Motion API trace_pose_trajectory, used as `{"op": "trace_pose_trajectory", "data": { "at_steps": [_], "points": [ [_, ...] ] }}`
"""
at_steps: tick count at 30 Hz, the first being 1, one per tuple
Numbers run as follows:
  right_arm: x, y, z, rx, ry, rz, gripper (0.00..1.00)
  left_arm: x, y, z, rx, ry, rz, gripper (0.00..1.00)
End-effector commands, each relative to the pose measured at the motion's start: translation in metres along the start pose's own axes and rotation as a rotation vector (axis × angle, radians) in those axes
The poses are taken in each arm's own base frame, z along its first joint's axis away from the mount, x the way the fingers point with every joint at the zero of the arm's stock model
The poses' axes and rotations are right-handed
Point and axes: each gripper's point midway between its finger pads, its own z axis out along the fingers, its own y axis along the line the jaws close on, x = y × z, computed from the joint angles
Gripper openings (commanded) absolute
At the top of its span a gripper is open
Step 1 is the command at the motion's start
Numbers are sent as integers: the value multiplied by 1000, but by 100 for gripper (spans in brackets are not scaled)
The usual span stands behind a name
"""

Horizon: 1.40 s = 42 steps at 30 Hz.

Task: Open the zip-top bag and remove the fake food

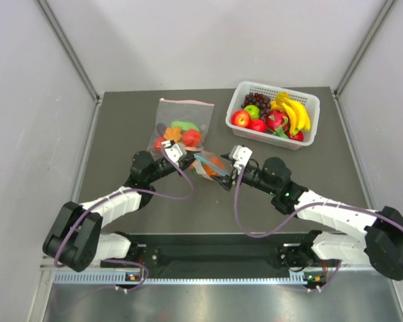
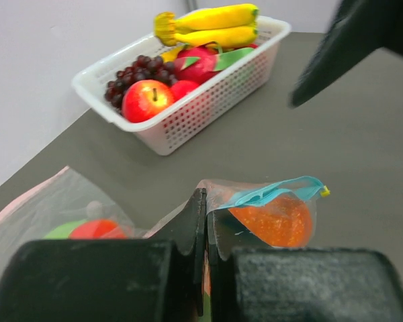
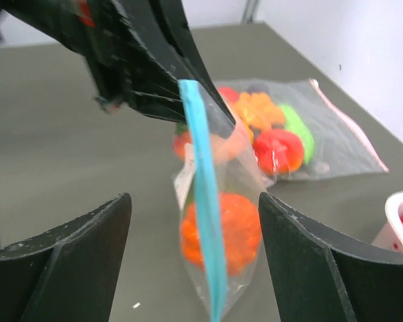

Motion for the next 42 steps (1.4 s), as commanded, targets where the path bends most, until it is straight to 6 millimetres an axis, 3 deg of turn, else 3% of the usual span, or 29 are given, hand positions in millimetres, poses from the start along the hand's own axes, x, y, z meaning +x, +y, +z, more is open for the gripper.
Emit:
{"op": "trace_pose_trajectory", "data": {
  "at_steps": [1, 17, 31, 34, 37, 38, 39, 42],
  "points": [
    [-13, -23, 11, 78, -19, -31, 74, -9, -14, 8, 93, -5, 61, 0],
    [31, -36, 19, 151, 107, -18, 67, -12, -25, 8, 133, -5, 69, 0],
    [51, -52, 35, 226, 152, -29, 56, -10, -36, 10, 187, 8, 74, 0],
    [55, -51, 39, 212, 157, -33, 42, -8, -35, 12, 180, 13, 78, 0],
    [53, -47, 39, 187, 155, -33, 19, -8, -30, 14, 158, 11, 76, 0],
    [52, -47, 39, 185, 153, -30, 1, -8, -27, 14, 137, 13, 75, 0],
    [51, -46, 39, 185, 147, -24, 0, -7, -24, 14, 118, 13, 67, 0],
    [46, -47, 39, 190, 136, 2, 0, -11, -15, 16, 58, -3, 58, 15]
  ]
}}
